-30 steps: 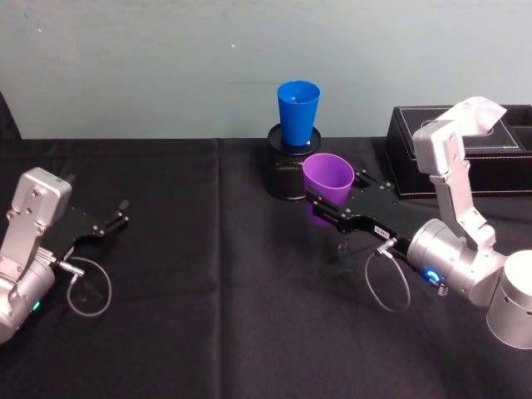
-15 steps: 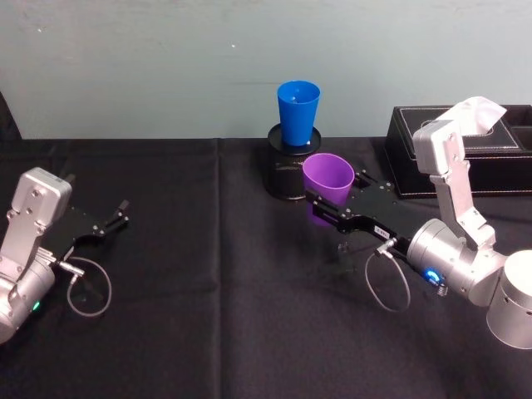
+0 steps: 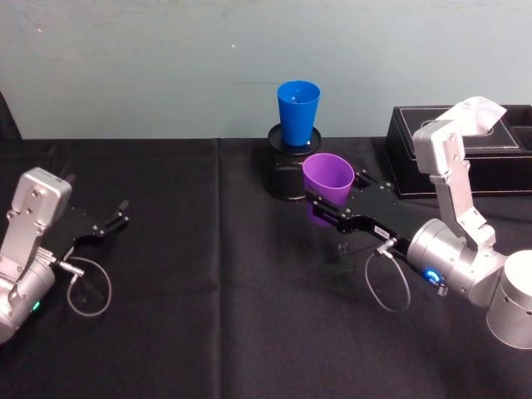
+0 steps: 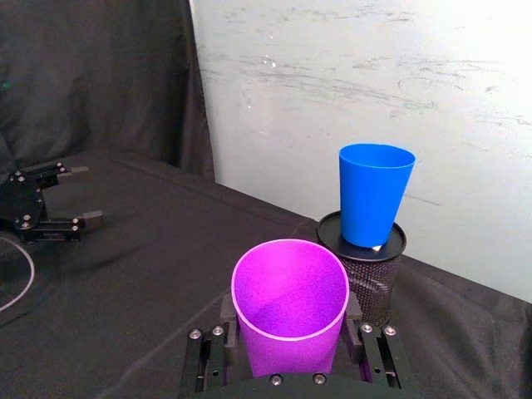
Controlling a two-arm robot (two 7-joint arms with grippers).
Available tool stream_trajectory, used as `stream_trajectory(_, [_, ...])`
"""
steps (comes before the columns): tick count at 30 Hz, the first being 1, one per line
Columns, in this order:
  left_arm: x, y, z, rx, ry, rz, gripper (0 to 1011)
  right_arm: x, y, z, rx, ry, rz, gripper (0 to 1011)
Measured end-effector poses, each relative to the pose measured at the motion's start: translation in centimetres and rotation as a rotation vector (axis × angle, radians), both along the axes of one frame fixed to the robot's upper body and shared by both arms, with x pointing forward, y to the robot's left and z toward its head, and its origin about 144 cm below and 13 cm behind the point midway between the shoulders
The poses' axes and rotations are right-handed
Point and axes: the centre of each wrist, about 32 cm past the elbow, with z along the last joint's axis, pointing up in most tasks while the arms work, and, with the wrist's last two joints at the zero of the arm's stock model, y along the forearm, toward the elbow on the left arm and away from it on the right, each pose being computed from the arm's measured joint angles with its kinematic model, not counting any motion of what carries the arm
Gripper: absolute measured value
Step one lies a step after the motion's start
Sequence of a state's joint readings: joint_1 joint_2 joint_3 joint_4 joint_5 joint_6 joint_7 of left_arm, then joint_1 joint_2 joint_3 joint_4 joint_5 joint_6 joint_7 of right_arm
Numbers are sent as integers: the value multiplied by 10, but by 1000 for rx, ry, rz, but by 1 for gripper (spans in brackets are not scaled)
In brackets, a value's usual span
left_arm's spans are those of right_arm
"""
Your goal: Pick up one cup with a gripper and tap it against the other cup.
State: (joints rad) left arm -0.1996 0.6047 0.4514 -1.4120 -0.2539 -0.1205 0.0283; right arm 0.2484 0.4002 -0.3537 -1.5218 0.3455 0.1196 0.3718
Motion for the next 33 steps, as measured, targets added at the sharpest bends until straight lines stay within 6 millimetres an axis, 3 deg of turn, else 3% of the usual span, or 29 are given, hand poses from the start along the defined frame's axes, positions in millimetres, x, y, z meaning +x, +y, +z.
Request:
stream_trajectory(14, [0,0,0,0,0,0,1000,1,0,1,-1,-2,3,726])
stream_trajectory(21, [0,0,0,0,0,0,1000,21,8,14,-1,0,36,726])
stream_trajectory(33, [0,0,0,0,0,0,1000,50,22,17,31,48,-10,726])
